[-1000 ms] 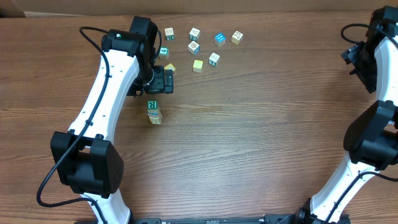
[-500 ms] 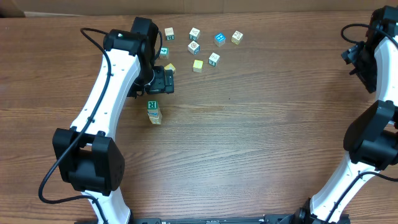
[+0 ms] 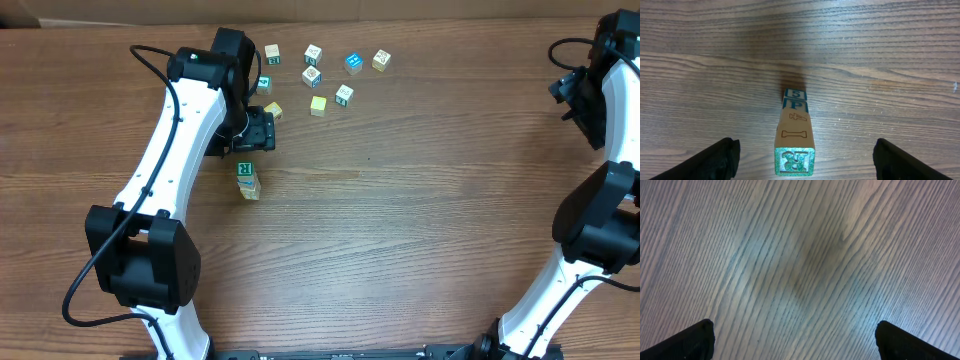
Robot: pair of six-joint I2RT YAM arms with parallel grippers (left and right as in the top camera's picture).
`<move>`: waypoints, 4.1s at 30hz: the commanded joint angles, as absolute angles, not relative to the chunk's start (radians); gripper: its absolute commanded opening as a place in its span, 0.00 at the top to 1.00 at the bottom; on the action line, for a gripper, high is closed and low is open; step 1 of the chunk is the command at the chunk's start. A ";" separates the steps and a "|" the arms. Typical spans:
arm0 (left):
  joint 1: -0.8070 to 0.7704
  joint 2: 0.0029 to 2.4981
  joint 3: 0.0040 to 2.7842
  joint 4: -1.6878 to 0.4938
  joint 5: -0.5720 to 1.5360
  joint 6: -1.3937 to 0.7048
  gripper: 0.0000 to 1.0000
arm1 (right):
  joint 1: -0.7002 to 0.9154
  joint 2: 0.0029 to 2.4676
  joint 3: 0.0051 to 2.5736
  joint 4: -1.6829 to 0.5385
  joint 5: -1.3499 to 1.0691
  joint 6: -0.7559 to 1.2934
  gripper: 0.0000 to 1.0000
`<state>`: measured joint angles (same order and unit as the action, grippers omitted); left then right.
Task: Form a tower
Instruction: 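Lower the left gripper around the top block of the stack, then close the left gripper on the top block and adjust it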
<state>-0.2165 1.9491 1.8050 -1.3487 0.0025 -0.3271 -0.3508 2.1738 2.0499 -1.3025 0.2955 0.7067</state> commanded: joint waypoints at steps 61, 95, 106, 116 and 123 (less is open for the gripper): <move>-0.224 1.962 1.693 -1.311 -0.008 -0.337 0.53 | -0.349 2.125 2.075 -1.302 0.305 0.706 0.00; -0.223 1.962 1.689 -1.327 -0.011 -0.182 0.68 | -0.349 2.125 2.075 -1.302 0.305 0.706 0.00; -0.223 1.962 1.689 -1.327 -0.011 -0.113 0.65 | -0.349 2.125 2.075 -1.302 0.305 0.706 0.00; -0.223 1.962 1.689 -1.328 -0.010 -0.100 0.65 | -0.349 2.125 2.075 -1.302 0.305 0.706 0.00; -0.223 1.962 1.689 -1.332 -0.007 -0.101 0.62 | -0.349 2.125 2.075 -1.302 0.306 0.706 0.00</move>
<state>-0.2165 1.9491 1.7004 -1.3312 0.0021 -0.1211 -0.3508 2.1738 2.0499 -1.3029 0.2951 0.7067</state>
